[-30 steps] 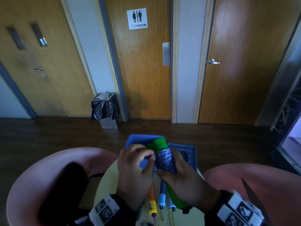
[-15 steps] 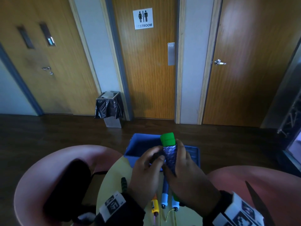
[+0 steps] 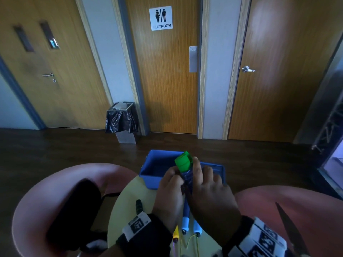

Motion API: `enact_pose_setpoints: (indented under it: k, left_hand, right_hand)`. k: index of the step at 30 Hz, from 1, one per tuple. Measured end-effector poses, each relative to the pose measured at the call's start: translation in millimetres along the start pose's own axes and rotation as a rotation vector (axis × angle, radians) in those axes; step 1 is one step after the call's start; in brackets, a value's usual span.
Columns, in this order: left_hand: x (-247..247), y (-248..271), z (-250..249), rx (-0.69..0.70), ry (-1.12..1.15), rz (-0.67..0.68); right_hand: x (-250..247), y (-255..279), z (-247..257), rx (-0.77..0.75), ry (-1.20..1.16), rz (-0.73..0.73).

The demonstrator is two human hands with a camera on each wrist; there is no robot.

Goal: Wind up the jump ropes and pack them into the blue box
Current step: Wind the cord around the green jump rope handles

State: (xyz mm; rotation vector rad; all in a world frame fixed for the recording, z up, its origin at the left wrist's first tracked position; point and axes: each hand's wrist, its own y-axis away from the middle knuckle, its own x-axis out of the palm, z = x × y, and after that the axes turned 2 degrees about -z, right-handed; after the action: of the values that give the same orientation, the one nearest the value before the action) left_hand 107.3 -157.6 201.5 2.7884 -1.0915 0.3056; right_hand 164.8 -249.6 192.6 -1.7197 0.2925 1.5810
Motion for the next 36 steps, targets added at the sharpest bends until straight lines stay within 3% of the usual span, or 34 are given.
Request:
enact_pose_setpoints:
  k: [3,7,11,13,15,18,20,23,26,28,30,32,34,36]
  left_hand:
    - [-4.8,-4.8,3.2,-0.021,-0.187,0.017]
    - [-11.4,0.0,3.1,0.015,-0.338,0.175]
    - [-22.5,0.2,16.4,0.372,-0.608,0.094]
    - [-27.1,-0.2,22.5,0.468,-0.652,0.097]
    - [-21.2,1.2,19.3,0.369,-0.522,0.096]
    - [-15.7,-1.8,13.2,0.193,-0.347,0.106]
    - [-17.1,-5.4,11.5,0.127,-0.306,0.130]
    - [-20.3,-0.2,1.3,0.024,-0.404,0.212]
    - [-24.7,7.8,-4.2,-0.134,-0.386,0.268]
    - [-29.1,6.6,-2.5,-0.123,-0.320,0.325]
    - [-33.9,3.6,-1.7,-0.028,-0.318,0.297]
    - [-36.3,-2.4,2.5,0.116,-0.380,0.134]
    - [-37.2,-4.2,5.1,0.183,-0.379,-0.045]
    - [-36.3,-4.4,3.4,0.226,-0.387,-0.088]
  right_hand:
    - [9.2,-0.1,-6.1,-0.048,0.055,-0.016]
    - [11.7,-1.2,-16.9,-0.067,-0.089,0.139]
    - [7.6,-9.9,-29.2,0.037,-0.727,0.230]
    - [1.2,-12.7,-26.0,0.050,-0.858,0.232]
    - [0.8,-9.2,-22.0,0.010,-0.702,0.216]
    - [4.8,-4.4,-15.3,-0.046,-0.187,0.150]
    - [5.3,-2.4,-8.7,-0.057,-0.005,0.115]
    - [18.4,0.2,-7.6,-0.115,0.126,-0.054]
    - [14.1,-3.9,-11.6,-0.113,0.104,0.074]
    - [13.1,-9.1,-21.1,-0.048,-0.087,0.191]
    - [9.5,-13.5,-29.5,0.043,-0.534,0.291]
    - [-0.1,-18.2,-30.0,0.104,-0.892,0.297]
    - [-6.4,-18.5,-25.4,0.182,-1.091,0.312]
    - [-7.4,-18.0,-22.2,0.220,-1.178,0.336]
